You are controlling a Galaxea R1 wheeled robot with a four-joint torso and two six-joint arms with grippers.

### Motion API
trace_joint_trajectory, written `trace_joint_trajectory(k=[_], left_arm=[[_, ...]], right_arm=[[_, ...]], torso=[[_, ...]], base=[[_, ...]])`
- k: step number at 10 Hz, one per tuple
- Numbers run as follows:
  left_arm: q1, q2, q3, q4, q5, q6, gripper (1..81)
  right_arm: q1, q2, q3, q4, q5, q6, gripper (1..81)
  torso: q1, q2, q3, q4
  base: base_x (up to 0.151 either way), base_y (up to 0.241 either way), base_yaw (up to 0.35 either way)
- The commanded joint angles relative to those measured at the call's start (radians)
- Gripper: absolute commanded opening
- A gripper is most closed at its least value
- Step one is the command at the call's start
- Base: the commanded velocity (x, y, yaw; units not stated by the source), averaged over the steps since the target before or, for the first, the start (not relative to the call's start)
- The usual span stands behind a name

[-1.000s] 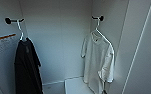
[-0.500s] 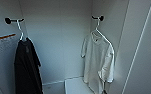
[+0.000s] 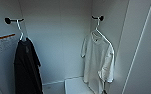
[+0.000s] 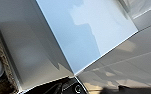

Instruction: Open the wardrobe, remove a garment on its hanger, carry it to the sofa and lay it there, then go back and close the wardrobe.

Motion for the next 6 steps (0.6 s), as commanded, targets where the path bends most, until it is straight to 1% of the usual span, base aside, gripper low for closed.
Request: trace_joint_trajectory(k=[1,2,5,6], left_arm=[[-0.235,-0.081,0.102,-0.001,0.091,-0.070,81.1],[-0.282,-0.081,0.114,0.000,0.107,-0.101,81.1],[-0.446,-0.033,0.114,0.005,0.202,-0.185,81.1],[-0.491,-0.013,0.110,0.013,0.209,-0.220,81.1]], right_arm=[[0.054,0.004,0.005,-0.004,-0.047,0.002,81.1],[0.055,0.005,0.005,-0.003,-0.048,0.002,81.1],[0.057,0.005,0.005,-0.004,-0.051,0.002,81.1],[0.057,0.005,0.005,-0.003,-0.051,0.002,81.1]], torso=[[0.000,0.000,0.000,0.000],[0.000,0.000,0.000,0.000],[0.000,0.000,0.000,0.000],[0.000,0.000,0.000,0.000]], base=[[0.000,0.000,0.000],[0.000,0.000,0.000],[0.000,0.000,0.000],[0.000,0.000,0.000]])
